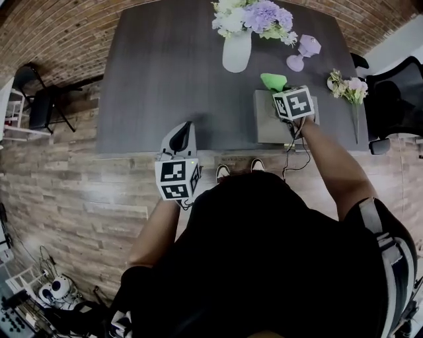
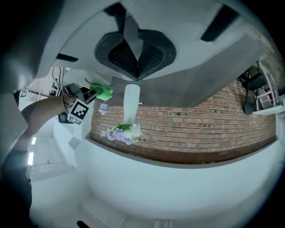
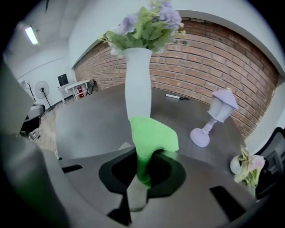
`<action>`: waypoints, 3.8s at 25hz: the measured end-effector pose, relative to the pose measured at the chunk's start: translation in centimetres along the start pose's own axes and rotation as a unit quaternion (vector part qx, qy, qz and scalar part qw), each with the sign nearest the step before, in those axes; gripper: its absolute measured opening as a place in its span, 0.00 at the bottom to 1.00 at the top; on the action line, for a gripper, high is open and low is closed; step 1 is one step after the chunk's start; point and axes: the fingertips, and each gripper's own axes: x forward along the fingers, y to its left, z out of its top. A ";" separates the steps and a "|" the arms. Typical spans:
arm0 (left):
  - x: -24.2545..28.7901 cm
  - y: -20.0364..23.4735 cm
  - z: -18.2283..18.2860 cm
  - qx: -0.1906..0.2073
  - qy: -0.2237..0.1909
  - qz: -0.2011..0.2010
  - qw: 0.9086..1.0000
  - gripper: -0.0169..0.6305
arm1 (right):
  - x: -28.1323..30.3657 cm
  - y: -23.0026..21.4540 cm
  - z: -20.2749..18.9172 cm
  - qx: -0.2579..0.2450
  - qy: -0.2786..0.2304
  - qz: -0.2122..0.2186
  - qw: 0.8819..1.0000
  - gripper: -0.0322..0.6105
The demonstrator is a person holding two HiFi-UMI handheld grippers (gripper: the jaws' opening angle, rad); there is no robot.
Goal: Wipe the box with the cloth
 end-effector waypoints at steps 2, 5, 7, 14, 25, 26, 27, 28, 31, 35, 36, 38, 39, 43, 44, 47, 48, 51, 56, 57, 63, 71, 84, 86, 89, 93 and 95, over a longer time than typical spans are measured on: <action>-0.9 1.3 -0.8 -0.012 0.006 0.015 1.000 0.04 | 0.6 3.3 1.0 -0.004 -0.006 0.027 1.000 0.11; -1.7 2.8 -1.2 -0.022 0.007 0.028 0.999 0.04 | 0.9 8.9 2.4 -0.007 -0.015 0.082 0.996 0.11; -1.8 3.0 -0.9 -0.020 0.005 0.027 0.999 0.04 | 0.9 12.5 3.1 -0.010 -0.020 0.122 0.992 0.11; -0.9 0.9 -0.4 -0.003 0.012 0.011 1.000 0.04 | -1.2 16.0 4.5 -0.010 -0.057 0.197 0.979 0.11; 4.3 -9.7 2.6 0.043 0.003 -0.070 0.997 0.04 | -5.3 -4.3 -5.5 0.083 -0.032 0.045 0.995 0.11; 4.7 -10.6 2.9 0.046 0.001 -0.074 0.996 0.04 | -5.8 -5.9 -6.6 0.088 -0.030 0.034 0.995 0.11; 5.0 -11.5 3.2 0.048 -0.001 -0.077 0.996 0.04 | -6.5 -7.3 -7.7 0.092 -0.027 0.022 0.995 0.11; 5.3 -12.4 3.4 0.049 -0.002 -0.081 0.996 0.04 | -7.1 -8.8 -9.0 0.097 -0.024 0.012 0.995 0.11; 5.9 -15.7 3.5 0.050 0.000 -0.095 0.994 0.04 | -9.2 -13.2 -12.6 0.119 -0.018 -0.018 0.993 0.11; 6.1 -19.5 2.5 0.052 0.010 -0.110 0.993 0.04 | -12.1 -18.3 -16.2 0.135 -0.009 -0.056 0.989 0.11; 6.0 -20.1 2.1 0.049 0.014 -0.110 0.993 0.04 | -12.6 -19.2 -16.9 0.139 -0.008 -0.062 0.988 0.11; 5.8 -20.8 1.2 0.040 0.022 -0.108 0.993 0.04 | -13.4 -20.4 -17.5 0.143 -0.010 -0.068 0.987 0.11; 5.8 -21.1 1.0 0.037 0.023 -0.107 0.993 0.04 | -13.7 -20.9 -17.3 0.141 -0.013 -0.070 0.987 0.11; 4.8 -21.2 0.4 0.034 0.018 -0.110 0.993 0.04 | -14.5 -19.8 -15.2 0.124 -0.033 -0.074 0.989 0.11; 4.4 -20.9 0.2 0.034 0.018 -0.112 0.993 0.04 | -14.4 -18.8 -14.7 0.119 -0.037 -0.070 0.990 0.11; 3.2 -19.2 0.8 0.036 0.007 -0.112 0.993 0.04 | -13.1 -15.0 -12.8 0.099 -0.038 -0.052 0.993 0.11; 2.5 -18.3 1.3 0.040 -0.001 -0.109 0.993 0.04 | -12.3 -13.6 -12.1 0.092 -0.035 -0.046 0.994 0.11; -0.1 -14.4 1.4 0.050 -0.012 -0.088 0.995 0.04 | -9.6 -8.7 -10.8 0.066 -0.014 -0.028 0.997 0.11; -5.5 -5.5 -0.8 0.033 -0.001 -0.022 0.999 0.04 | -6.3 1.9 -8.1 0.010 0.001 0.019 1.000 0.11; -6.4 -4.1 -0.8 0.035 -0.005 -0.013 0.999 0.04 | -5.9 4.1 -7.4 0.000 -0.002 0.031 1.000 0.11; -9.3 -0.1 -0.6 0.037 -0.025 0.002 0.999 0.04 | -4.7 17.4 -3.7 -0.051 -0.025 0.126 0.990 0.11; -9.1 -0.7 -1.3 0.026 -0.027 -0.008 0.999 0.04 | -7.4 20.7 -0.2 -0.058 -0.094 0.179 0.978 0.11; -2.2 -13.6 0.5 0.045 -0.019 -0.081 0.995 0.04 | -11.2 -3.8 -14.4 0.097 -0.057 0.012 0.994 0.11; -1.2 -16.2 0.5 0.051 -0.019 -0.097 0.994 0.04 | -12.5 -7.2 -16.7 0.114 -0.063 -0.012 0.991 0.11; 0.0 -19.3 1.1 0.069 -0.024 -0.116 0.991 0.04 | -15.1 -10.8 -18.5 0.125 -0.088 -0.046 0.987 0.11; 1.6 -22.5 4.5 0.084 -0.061 -0.116 0.988 0.04 | -18.3 -13.2 -17.0 0.097 -0.144 -0.065 0.983 0.11; 1.8 -24.2 5.8 0.085 -0.076 -0.120 0.986 0.04 | -19.8 -13.5 -15.4 0.085 -0.173 -0.067 0.979 0.11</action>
